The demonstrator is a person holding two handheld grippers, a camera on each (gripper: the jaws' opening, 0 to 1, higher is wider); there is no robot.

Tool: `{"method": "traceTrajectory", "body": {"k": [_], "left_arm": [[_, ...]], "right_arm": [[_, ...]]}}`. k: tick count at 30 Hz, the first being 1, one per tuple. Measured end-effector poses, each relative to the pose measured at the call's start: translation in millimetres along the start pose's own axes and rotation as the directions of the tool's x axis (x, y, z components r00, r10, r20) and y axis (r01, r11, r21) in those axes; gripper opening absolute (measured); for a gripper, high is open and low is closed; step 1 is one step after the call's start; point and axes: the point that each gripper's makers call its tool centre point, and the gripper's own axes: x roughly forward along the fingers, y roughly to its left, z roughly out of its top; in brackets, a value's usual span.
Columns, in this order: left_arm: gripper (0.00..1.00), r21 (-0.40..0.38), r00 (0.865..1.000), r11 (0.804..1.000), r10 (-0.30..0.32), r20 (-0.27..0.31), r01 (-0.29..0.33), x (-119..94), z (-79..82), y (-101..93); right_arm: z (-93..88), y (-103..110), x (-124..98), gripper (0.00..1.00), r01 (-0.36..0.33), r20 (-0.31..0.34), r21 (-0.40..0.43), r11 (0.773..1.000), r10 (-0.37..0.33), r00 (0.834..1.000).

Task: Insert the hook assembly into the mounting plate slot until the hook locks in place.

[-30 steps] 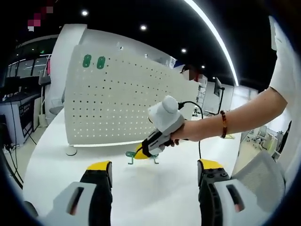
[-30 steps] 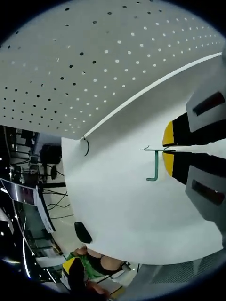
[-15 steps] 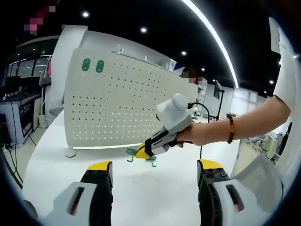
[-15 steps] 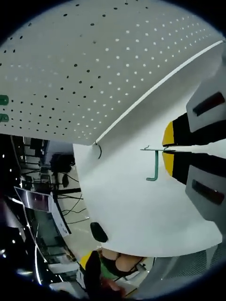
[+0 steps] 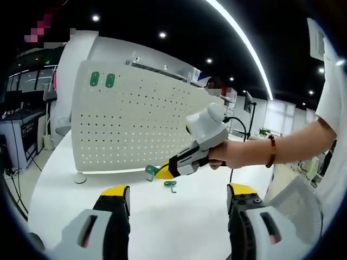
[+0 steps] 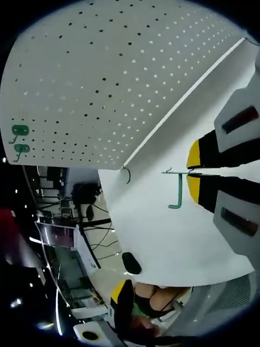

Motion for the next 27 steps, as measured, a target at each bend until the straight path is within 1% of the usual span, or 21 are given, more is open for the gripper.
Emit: {"method": "traceTrajectory", "body": {"k": [2, 3, 8, 12, 14, 18, 20, 24, 27], "left_arm": [[0.74, 0.009, 1.0, 1.0, -0.007, -0.006, 0.007, -1.0, 0.8, -3.9], [0.75, 0.012, 1.0, 1.0, -0.005, -0.003, 0.005, -2.0, 1.6, -5.0], [0.74, 0.015, 1.0, 1.0, 0.001, -0.003, -0.001, -5.6, 4.1, -7.8], [0.74, 0.022, 1.0, 1.0, -0.005, -0.001, 0.005, -8.7, 6.6, -11.4], [0.74, 0.018, 1.0, 1.0, 0.002, 0.003, -0.002, -9.7, 7.3, -11.5], [0.73, 0.016, 1.0, 1.0, 0.009, 0.008, -0.009, -11.1, 8.3, -15.0], [0.73, 0.006, 1.0, 1.0, 0.01, 0.017, -0.01, -11.4, 9.6, -16.9], [0.72, -0.001, 1.0, 1.0, 0.007, 0.02, -0.007, -10.9, 10.1, -21.3], [0.71, -0.008, 1.0, 1.0, -0.006, 0.023, 0.006, -9.6, 10.6, -25.6]], "right_arm": [[1.6, 1.7, -3.3, 0.02, 0.002, 0.011, -0.012, 1.0, -0.001, 1.0], [4.5, 2.8, -6.0, 0.02, 0.001, 0.031, -0.018, 1.0, -0.001, 1.0], [8.6, 6.1, -15.1, 0.02, 0.005, 0.058, 0.006, 1.0, -0.005, 0.998], [10.0, 11.9, -22.0, 0.02, 0.003, 0.076, -0.007, 1.0, -0.002, 0.997], [10.7, 14.4, -25.5, 0.02, 0.007, 0.09, -0.024, 1.0, -0.005, 0.996], [11.0, 17.9, -33.8, 0.02, 0.007, 0.117, -0.016, 1.0, -0.005, 0.993], [10.0, 18.2, -37.9, 0.02, 0.015, 0.122, -0.022, 1.0, -0.012, 0.992], [11.1, 20.9, -47.8, 0.02, 0.019, 0.154, -0.03, 0.999, -0.014, 0.988], [11.9, 23.3, -53.7, 0.02, 0.019, 0.175, 0.004, 1.0, -0.019, 0.984]]}}
